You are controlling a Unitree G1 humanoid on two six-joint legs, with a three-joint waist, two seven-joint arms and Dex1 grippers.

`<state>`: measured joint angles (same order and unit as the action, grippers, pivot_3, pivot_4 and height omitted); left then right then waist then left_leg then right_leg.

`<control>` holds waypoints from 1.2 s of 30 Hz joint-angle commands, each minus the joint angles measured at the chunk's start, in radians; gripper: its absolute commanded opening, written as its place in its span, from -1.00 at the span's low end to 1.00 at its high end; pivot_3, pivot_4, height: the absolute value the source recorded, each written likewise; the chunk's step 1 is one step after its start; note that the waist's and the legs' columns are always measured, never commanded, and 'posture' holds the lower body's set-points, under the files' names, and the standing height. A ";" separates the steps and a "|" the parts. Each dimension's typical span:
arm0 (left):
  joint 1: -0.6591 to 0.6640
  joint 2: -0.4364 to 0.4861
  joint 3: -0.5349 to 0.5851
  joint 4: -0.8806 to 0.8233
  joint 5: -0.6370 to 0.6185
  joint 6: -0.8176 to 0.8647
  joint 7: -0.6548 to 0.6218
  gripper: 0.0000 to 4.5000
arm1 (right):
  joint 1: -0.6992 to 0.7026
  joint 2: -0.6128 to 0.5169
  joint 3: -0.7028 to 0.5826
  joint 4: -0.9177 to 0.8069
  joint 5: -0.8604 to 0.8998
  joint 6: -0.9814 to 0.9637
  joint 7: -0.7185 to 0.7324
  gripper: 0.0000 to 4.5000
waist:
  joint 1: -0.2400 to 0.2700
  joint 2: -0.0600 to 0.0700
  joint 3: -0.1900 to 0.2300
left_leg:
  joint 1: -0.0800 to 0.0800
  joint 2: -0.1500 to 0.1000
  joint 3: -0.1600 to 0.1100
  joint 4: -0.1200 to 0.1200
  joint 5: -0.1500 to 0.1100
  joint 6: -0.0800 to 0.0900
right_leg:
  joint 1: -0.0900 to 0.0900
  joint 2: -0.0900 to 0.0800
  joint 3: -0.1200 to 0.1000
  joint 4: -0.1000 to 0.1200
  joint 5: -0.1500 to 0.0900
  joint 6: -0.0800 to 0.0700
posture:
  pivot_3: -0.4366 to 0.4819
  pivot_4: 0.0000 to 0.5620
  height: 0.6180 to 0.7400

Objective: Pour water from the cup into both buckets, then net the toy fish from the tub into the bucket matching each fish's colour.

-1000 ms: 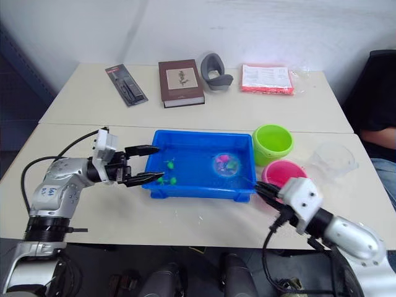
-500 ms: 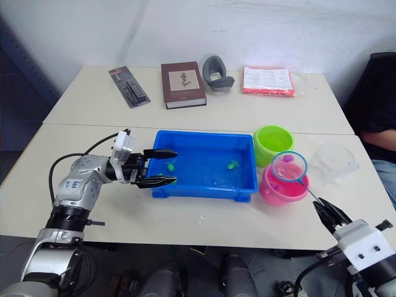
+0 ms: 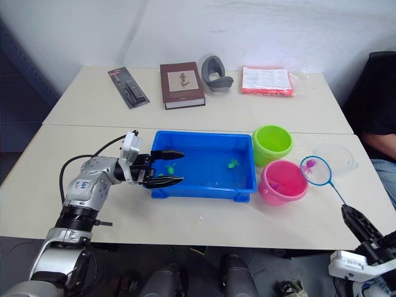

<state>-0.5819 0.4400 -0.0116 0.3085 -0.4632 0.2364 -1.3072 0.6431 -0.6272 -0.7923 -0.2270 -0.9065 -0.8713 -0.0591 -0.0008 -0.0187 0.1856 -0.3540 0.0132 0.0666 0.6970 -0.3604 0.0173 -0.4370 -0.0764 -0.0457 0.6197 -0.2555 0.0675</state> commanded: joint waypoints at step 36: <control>-0.001 -0.037 -0.001 -0.033 0.011 -0.025 0.042 0.97 | 0.044 -0.099 0.055 -0.160 0.054 0.105 0.034 -1.00 | 0.000 0.000 0.000 | 0.002 0.001 -0.004 0.000 -0.003 0.005 | 0.005 0.001 -0.002 -0.002 0.000 0.000 | -0.05 -0.47 1.00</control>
<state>-0.5836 0.4030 -0.0189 0.2927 -0.4469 0.2274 -1.2614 0.6715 -0.7331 -0.7078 -0.3844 -0.8767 -0.7673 -0.0235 -0.0010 -0.0187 0.1856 -0.3521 0.0139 0.0631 0.6969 -0.3630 0.0226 -0.4319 -0.0755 -0.0478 0.6173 -0.2555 0.0677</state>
